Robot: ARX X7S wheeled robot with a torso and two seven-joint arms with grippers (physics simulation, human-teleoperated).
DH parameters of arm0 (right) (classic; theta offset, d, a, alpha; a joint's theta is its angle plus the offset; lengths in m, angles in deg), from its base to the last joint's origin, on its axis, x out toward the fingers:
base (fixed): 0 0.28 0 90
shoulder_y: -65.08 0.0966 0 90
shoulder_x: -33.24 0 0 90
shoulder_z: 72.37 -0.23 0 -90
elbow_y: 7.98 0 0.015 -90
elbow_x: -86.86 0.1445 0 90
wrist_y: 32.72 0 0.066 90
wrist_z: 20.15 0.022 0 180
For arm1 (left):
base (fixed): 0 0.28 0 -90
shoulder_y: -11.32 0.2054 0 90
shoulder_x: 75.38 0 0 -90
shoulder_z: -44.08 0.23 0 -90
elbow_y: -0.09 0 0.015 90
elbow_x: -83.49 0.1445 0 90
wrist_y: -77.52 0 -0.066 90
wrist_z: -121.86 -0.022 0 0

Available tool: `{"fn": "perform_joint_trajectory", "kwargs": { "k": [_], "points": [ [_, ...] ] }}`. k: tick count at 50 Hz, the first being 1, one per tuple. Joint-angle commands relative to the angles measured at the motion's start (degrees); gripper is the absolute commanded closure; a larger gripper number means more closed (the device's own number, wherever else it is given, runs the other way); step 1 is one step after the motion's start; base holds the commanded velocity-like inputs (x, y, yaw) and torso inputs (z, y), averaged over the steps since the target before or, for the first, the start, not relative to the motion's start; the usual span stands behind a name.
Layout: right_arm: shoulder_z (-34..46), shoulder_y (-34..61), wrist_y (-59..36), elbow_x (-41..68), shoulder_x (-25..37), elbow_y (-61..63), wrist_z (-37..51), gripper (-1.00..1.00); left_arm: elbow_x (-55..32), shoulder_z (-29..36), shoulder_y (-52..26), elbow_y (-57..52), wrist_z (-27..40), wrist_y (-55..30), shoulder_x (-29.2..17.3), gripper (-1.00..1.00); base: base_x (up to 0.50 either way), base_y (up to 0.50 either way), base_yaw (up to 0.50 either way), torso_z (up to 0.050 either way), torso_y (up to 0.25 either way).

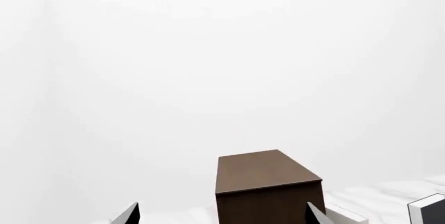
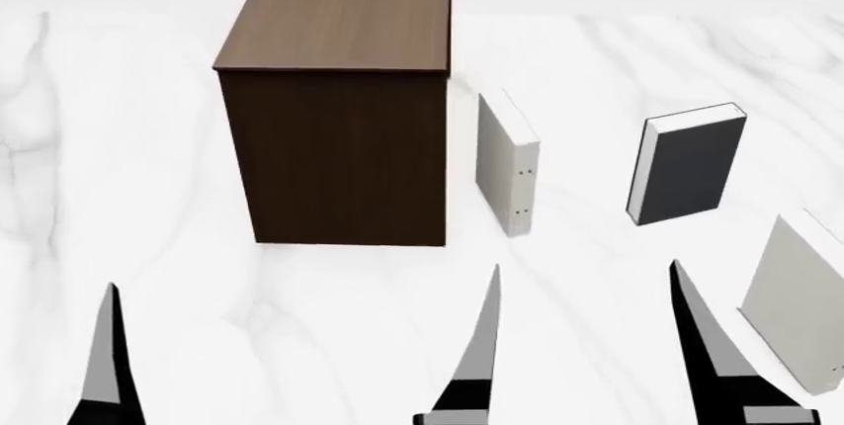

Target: Pick up the book in the middle and place it on the cabinet shelf.

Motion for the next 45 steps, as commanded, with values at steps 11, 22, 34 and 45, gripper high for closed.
{"fn": "perform_joint_trajectory", "kwargs": {
  "k": [11, 22, 34, 45],
  "points": [
    [0.4, 1.1, -2.9, 1.6, 0.9, 2.1, 1.7, -1.0, -0.3, 0.9, -0.4, -1.2, 1.0, -1.3, -1.0, -1.0, 0.5, 0.0, 0.0, 0.0, 0.001],
    [0.3, 1.0, -2.2, 2.8, 1.2, 1.5, 2.3, -1.0, -0.5, 1.4, -0.7, -1.2, 1.5, -1.5, -1.4, -1.0, 0.5, 0.0, 0.0, 0.0, 0.001],
    [0.8, 1.1, -1.8, 3.0, 1.8, 1.0, 3.0, -1.0, -1.3, 1.2, -0.6, -1.0, 1.9, -1.0, -1.9, -1.0, 0.5, 0.0, 0.0, 0.0, 0.001],
    [1.4, 1.4, -2.2, 3.9, 2.7, 1.2, 4.5, -1.0, -1.5, 1.7, -0.8, -0.8, 2.5, -1.0, -2.3, -1.0, 0.5, 0.0, 0.0, 0.0, 0.002]
  ]
}}
